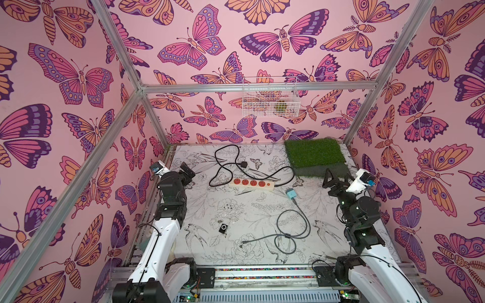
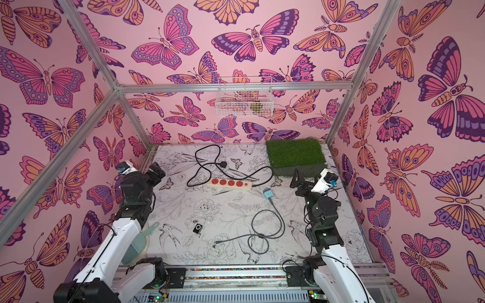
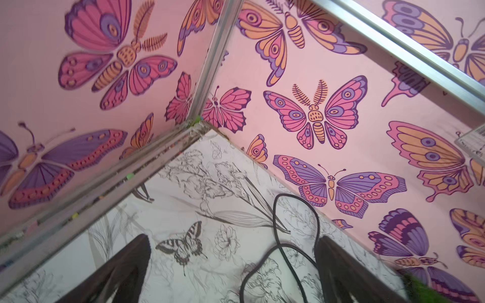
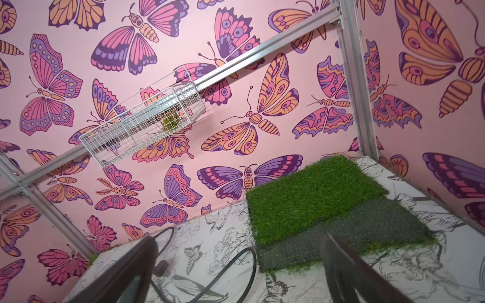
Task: Charge mp3
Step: Pick up the MP3 player from the center of the board.
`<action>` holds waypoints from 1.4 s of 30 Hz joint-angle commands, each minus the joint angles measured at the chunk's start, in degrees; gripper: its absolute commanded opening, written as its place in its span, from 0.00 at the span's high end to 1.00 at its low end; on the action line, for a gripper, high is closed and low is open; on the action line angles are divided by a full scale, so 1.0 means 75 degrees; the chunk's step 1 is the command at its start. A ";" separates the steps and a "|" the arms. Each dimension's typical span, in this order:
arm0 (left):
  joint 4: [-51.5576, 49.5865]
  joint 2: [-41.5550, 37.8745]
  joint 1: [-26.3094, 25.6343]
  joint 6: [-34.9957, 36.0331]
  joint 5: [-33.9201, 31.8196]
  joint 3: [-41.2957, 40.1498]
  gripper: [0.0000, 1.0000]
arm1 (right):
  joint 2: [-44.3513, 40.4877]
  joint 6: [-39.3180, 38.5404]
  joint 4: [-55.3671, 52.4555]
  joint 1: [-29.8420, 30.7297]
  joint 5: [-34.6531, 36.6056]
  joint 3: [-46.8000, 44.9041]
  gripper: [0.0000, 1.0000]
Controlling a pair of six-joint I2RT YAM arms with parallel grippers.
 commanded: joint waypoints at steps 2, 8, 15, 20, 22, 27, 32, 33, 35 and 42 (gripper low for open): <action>-0.2213 0.0130 0.0334 -0.2373 0.1437 0.0489 0.00 | 0.0125 0.0815 -0.0866 0.0032 -0.0620 0.0380 0.01; -0.2922 0.0803 0.1023 -0.3733 0.4371 0.1284 0.00 | 0.0034 0.0748 -0.0554 0.0031 -0.0779 0.0143 0.01; -0.5035 0.2408 0.1984 -0.1612 0.6941 0.2993 0.00 | -0.0005 0.0651 -0.0623 0.0031 -0.0955 0.0136 0.01; -0.5524 0.1695 0.2026 -0.1695 0.6153 0.2410 0.00 | 0.0052 0.0629 -0.0634 0.0051 -0.1082 0.0186 0.01; -0.6299 0.1574 0.1807 -0.1617 0.5609 0.2449 0.00 | 0.0041 0.0608 -0.0727 0.0066 -0.1073 0.0229 0.01; -0.7832 0.0924 0.1023 -0.1617 0.4429 0.2467 0.00 | 0.0054 0.0501 -0.1113 0.0221 -0.0905 0.0372 0.01; -0.9449 0.0361 -0.0453 -0.2042 0.2185 0.2760 0.00 | 0.0136 0.0234 -0.1562 0.0624 -0.0457 0.0479 0.01; -0.9528 0.0363 -0.0600 -0.2139 0.2194 0.2687 0.00 | 0.0160 0.0218 -0.1590 0.0667 -0.0392 0.0495 0.01; -0.9699 0.0362 -0.0991 -0.2670 0.2196 0.2397 0.00 | 0.0216 0.0217 -0.1654 0.0739 -0.0275 0.0513 0.01; -0.9631 -0.0070 -0.2116 -0.4400 0.1952 0.1500 0.00 | 0.0424 0.0067 -0.2094 0.0922 -0.0100 0.0762 0.01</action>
